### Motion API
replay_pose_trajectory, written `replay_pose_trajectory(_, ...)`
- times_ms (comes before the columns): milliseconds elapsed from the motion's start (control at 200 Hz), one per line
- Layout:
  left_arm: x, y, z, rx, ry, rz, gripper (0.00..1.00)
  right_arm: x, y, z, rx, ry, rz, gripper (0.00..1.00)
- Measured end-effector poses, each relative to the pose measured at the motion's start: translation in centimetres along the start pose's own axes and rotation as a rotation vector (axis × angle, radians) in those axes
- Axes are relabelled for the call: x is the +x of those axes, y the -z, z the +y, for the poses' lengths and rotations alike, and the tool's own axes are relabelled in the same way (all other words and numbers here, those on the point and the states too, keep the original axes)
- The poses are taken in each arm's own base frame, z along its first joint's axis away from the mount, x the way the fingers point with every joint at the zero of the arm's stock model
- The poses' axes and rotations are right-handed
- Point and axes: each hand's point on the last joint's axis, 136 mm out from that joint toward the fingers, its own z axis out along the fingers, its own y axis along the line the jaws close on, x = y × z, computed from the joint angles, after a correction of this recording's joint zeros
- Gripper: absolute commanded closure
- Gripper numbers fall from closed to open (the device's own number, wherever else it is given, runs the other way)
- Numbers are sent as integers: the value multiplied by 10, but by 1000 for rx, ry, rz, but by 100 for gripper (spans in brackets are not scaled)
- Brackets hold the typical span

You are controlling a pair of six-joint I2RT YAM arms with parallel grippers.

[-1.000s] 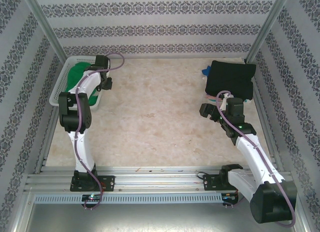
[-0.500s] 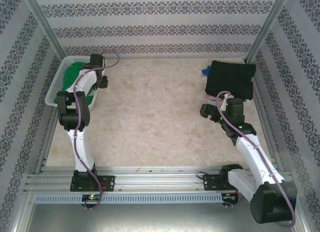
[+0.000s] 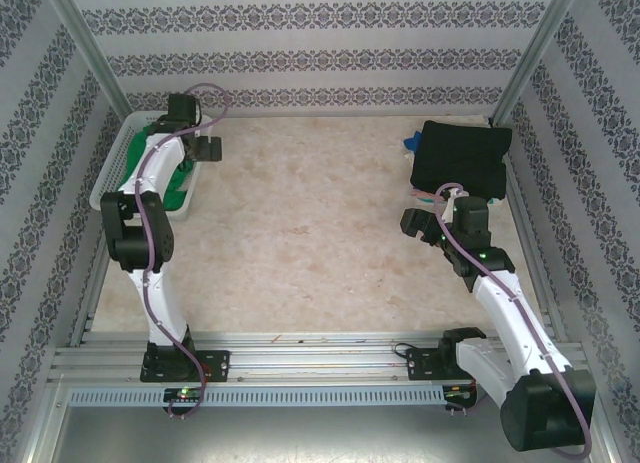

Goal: Fold and stack the t-shirts

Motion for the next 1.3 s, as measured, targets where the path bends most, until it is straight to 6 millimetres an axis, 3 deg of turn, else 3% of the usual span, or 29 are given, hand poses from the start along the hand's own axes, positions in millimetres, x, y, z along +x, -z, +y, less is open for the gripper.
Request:
replay_pose_trajectory(150, -3, -6, 30, -55, 105, -7, 3, -4, 5, 2, -8, 5, -21, 2)
replay_pose_trajectory(325, 14, -43, 88, -113, 289, 46, 6, -3, 5, 5, -15, 20, -20, 2)
replay_pose_trajectory(425, 28, -67, 110, -112, 367, 82, 7, -2, 4, 6, -19, 34, -16, 2)
replay_pose_trajectory(585, 30, -103, 111, -85, 409, 111, 11, 3, -1, 8, -23, 49, 10, 2)
replay_pose_trajectory(764, 33, -128, 104, -65, 426, 145, 42, 4, -2, 9, -26, 51, 13, 2)
replay_pose_trajectory(884, 30, -126, 103, -49, 451, 142, 74, 4, -2, 9, -26, 51, 13, 2)
replay_pose_trajectory(994, 28, -123, 97, -13, 451, 144, 91, 4, -3, 8, -25, 51, 14, 2)
replay_pose_trajectory(1069, 23, -115, 94, 6, 452, 136, 97, 4, -3, 8, -25, 50, 15, 2)
replay_pose_trajectory(1199, 5, -70, 92, 39, 453, 75, 100, 4, -3, 8, -25, 50, 15, 2)
replay_pose_trajectory(1299, -23, -4, 97, 49, 453, -60, 100, 4, -3, 9, -26, 48, 16, 2)
